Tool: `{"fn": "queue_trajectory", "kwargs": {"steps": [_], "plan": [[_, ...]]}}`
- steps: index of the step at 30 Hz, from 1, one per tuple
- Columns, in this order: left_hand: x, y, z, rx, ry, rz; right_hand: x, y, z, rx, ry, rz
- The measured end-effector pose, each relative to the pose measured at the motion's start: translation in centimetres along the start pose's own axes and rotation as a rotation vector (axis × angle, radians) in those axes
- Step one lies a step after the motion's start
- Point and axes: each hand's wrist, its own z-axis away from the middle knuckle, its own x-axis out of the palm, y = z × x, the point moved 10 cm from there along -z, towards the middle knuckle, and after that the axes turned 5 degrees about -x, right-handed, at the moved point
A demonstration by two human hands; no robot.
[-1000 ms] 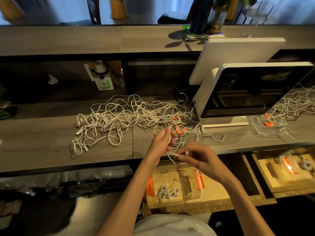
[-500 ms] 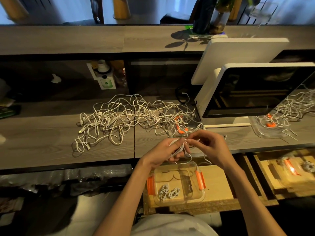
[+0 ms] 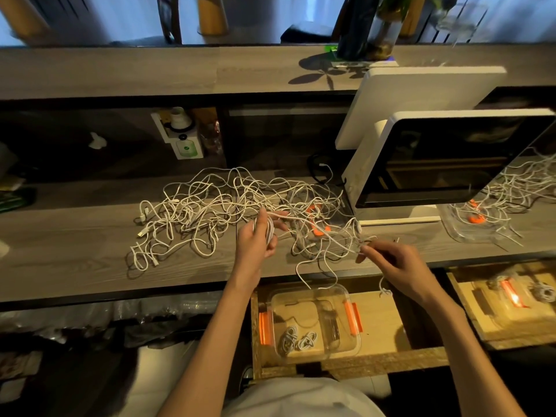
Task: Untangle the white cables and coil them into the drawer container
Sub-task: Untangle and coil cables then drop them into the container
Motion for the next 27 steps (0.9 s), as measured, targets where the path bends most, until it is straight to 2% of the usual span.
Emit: {"fn": "queue_trajectory", "kwargs": {"steps": [4, 8, 11, 15, 19, 22, 27], "plan": [[0.0, -0.1, 0.1, 0.015, 0.029, 0.137, 2.1, 0.2, 0.9, -0.012, -0.028, -0.083], [0.7, -1.4, 0.1, -0.075, 0.03, 0.483, 5.0, -0.4, 1.4, -0.032, -0.062, -0.119], [0.5, -2.2, -0.3, -0.113, 0.062, 0.595, 7.6, -1.4, 1.7, -0.046, -0.166, -0.129], [-0.2, -2.4, -0.7, -0.053, 0.104, 0.457, 10.3, -2.9, 2.1, -0.073, -0.38, -0.188], [-0.2, -2.6, -0.6, -0.024, 0.126, 0.112, 10.7, -5.3, 1.4, -0.124, -0.467, -0.264], [1.0, -3.5, -0.3, -0.083, 0.049, -0.136, 9.7, -6.3, 0.0, -0.144, -0.377, -0.358], [2.9, -5.1, 0.8, -0.221, -0.121, -0.275, 6.5, -6.4, -2.5, -0.126, -0.096, -0.421]]}}
